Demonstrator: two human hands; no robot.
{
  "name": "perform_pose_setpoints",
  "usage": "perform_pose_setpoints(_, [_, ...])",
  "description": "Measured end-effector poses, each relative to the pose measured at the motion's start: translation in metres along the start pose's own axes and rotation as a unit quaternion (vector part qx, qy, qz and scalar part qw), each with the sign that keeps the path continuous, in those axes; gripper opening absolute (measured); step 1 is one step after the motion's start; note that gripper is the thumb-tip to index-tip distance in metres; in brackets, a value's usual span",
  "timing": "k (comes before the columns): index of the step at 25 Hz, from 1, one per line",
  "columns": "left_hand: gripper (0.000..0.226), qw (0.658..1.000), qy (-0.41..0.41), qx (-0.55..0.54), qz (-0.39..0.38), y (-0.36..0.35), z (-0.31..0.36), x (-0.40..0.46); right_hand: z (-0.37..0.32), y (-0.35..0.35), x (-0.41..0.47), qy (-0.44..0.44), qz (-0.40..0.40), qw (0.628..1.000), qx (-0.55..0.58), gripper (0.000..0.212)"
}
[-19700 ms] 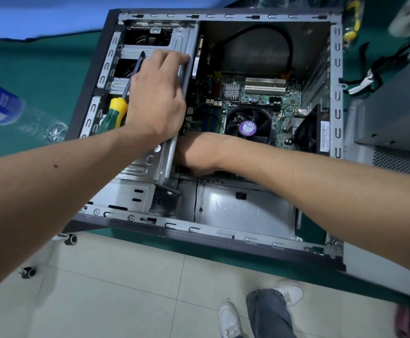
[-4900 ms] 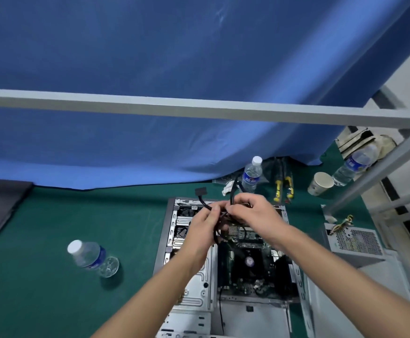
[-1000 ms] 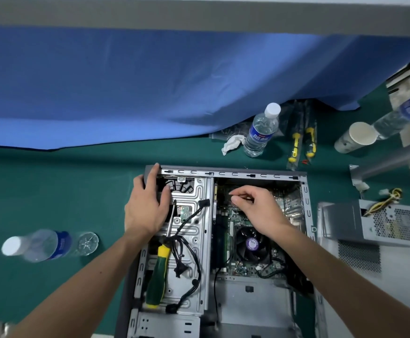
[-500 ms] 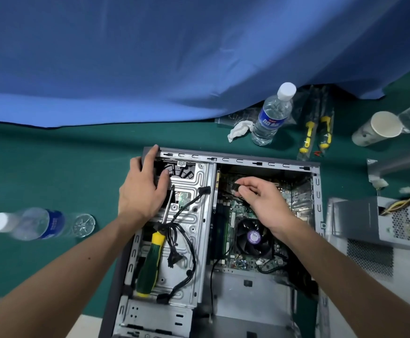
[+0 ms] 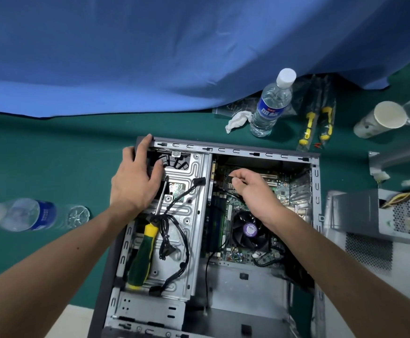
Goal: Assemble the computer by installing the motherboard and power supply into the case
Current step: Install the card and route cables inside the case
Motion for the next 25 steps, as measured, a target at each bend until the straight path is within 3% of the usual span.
perform_pose_setpoints(6, [0.055, 1.0, -0.002, -0.001, 0.0, -0.001, 0.001, -0.001, -0.005, -0.009, -0.001, 0.012, -0.016, 0.998, 0.054, 0.009])
perform_pose_setpoints(25, [0.056, 1.0, 0.007, -0.012, -0.006, -0.001, -0.002, -0.001, -0.011, -0.007, 0.021, 0.013, 0.024, 0.999, -0.03, 0.015])
Point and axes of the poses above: each hand's wrist, its own x-axis towards the middle knuckle, its own y-axis out of the back of the hand, z = x × y, the point moved 10 cm from there along x, towards the middle knuckle, and after that the axes turned 12 degrees about -y, right-handed, at the moved point
